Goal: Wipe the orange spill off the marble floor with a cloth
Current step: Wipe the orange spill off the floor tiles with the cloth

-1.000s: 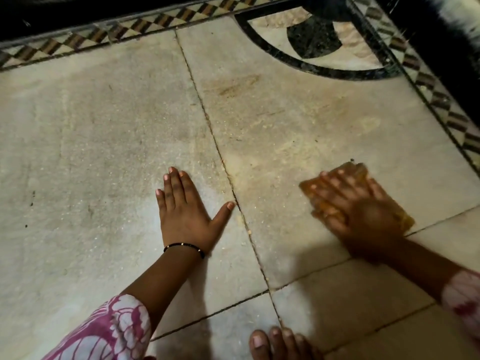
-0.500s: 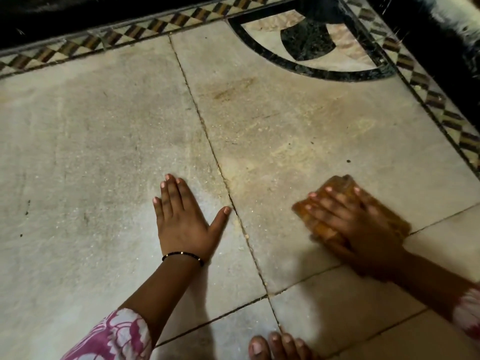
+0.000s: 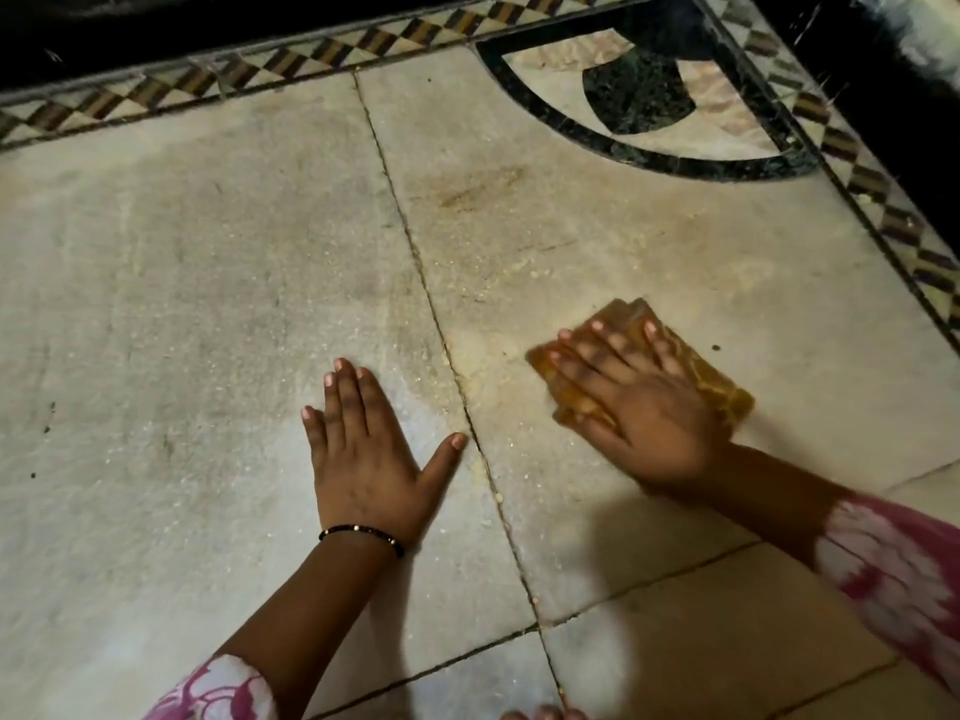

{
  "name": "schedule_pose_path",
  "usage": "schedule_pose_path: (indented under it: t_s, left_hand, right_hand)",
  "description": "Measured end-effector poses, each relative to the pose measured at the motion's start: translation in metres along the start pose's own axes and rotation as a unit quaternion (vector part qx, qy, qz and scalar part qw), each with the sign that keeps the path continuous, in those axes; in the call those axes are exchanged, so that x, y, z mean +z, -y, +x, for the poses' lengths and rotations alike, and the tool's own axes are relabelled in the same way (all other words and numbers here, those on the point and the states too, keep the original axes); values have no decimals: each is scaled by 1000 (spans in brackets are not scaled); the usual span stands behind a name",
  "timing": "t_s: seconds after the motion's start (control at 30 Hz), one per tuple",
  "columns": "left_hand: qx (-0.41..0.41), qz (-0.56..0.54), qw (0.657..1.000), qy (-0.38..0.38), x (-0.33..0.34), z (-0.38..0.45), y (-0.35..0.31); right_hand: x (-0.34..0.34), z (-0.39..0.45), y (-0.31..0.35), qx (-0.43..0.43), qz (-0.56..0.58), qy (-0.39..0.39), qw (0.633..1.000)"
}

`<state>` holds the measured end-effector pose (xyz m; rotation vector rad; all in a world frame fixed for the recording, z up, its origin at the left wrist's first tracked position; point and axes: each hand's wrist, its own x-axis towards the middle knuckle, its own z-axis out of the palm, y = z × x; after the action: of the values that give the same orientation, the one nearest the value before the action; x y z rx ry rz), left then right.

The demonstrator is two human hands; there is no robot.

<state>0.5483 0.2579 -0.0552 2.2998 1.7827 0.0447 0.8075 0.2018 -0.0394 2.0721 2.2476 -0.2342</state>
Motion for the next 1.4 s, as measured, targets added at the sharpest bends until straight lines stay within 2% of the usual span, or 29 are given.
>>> schedule_pose_path:
  t_s: [0.07, 0.17, 0.27, 0.33, 0.4, 0.47, 0.53, 0.6, 0.67, 0.73, 0.83, 0.9, 1.0, 1.1, 1.2, 1.3, 1.4]
  left_hand:
    - [5, -15, 1000, -1, -2, 0, 2]
    - [48, -61, 997, -3, -11, 3, -2]
    - [89, -101, 991, -9, -20, 17, -11]
    - [111, -94, 989, 4, -22, 30, -19]
    - [135, -61, 989, 12, -19, 45, -23]
    - [152, -23, 988, 5, -17, 62, -20]
    - [156, 5, 988, 3, -17, 74, -11]
    - [155, 24, 988, 6, -14, 81, -3]
    - [155, 28, 987, 6, -10, 82, 0]
    - [156, 29, 987, 9, -7, 81, -2]
    - [154, 33, 987, 8, -8, 79, -3]
    - [154, 35, 987, 11, -8, 78, -3]
    - [156, 33, 987, 11, -7, 78, -3]
    - [154, 25, 988, 4, -7, 78, -2]
    - [152, 13, 988, 1, -3, 78, 1]
    - [152, 9, 988, 2, -3, 77, -3]
    - [153, 16, 988, 2, -3, 78, -3]
  right_hand:
    - [-3, -21, -19, 15, 17, 9, 1000]
    - [-17, -16, -66, 111, 38, 5, 993]
    - [-25, 40, -105, 206, 31, -31, 978]
    - [-26, 87, -106, 245, 49, -45, 967]
    - [-25, 119, -78, 211, 60, -47, 975]
    - [-23, 125, -39, 117, 47, -39, 991]
    - [-20, 100, -17, 33, 27, -29, 999]
    - [-19, 67, -23, 10, 19, -21, 1000]
    - [-18, 50, -51, 45, 15, -12, 999]
    - [-23, 60, -88, 121, 20, -4, 992]
    - [-37, 122, -120, 222, 45, -39, 973]
    - [-43, 174, -113, 217, 61, -57, 973]
    - [-41, 218, -56, 126, 67, -39, 989]
    - [-32, 193, -6, -23, 47, -30, 998]
    - [-30, 150, -19, -82, 49, -40, 995]
    - [-33, 152, -66, 21, 48, -55, 997]
    - [-40, 207, -72, 137, 73, -48, 987]
